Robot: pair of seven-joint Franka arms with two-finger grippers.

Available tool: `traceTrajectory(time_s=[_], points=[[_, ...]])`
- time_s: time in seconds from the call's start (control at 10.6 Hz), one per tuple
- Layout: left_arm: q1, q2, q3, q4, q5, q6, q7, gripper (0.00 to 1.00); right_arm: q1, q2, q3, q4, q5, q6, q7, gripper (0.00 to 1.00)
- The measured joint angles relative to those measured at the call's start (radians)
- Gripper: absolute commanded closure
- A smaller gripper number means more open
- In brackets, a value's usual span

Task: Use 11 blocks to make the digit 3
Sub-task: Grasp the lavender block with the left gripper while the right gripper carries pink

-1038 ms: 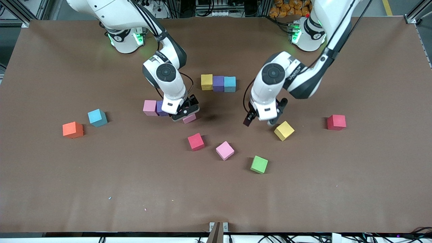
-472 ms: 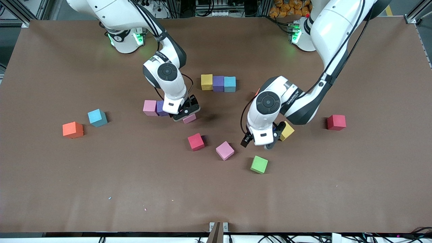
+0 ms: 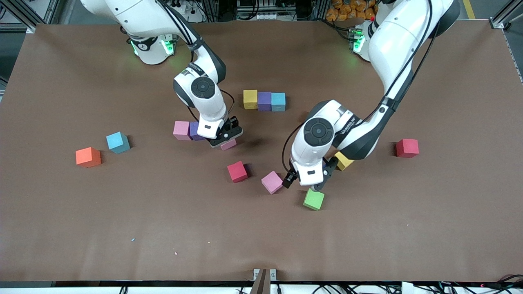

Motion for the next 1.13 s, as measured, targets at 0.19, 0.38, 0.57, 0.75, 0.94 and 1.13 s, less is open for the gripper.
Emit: traceTrajectory(time_s=[0.19,0.38,0.57,0.75,0.94,1.13], points=[[-0.032,0.048,0.003,0.086,0.000,-0.001,0.012,0.00,-0.005,-0.001,-0.001,0.005,0.000,-0.006,0.006,0.76],[-0.055,0.086,0.020,0.127,0.000,-0.002,0.043,0.00,-0.022,0.000,-0.004,0.012,0.000,-0.018,0.046,0.80],[-0.059,0.113,0.028,0.143,0.000,-0.002,0.065,0.00,-0.022,-0.002,-0.003,0.027,0.000,-0.070,0.193,0.80],[-0.060,0.120,0.028,0.157,0.000,-0.002,0.080,0.00,-0.018,-0.019,0.006,0.036,0.000,-0.112,0.349,0.84],[-0.065,0.128,0.028,0.162,0.000,-0.002,0.084,0.00,0.005,-0.047,0.020,0.039,0.000,-0.143,0.499,0.87],[-0.083,0.143,0.043,0.165,0.000,-0.002,0.084,0.00,0.027,-0.067,0.048,0.039,0.003,-0.152,0.646,0.88]])
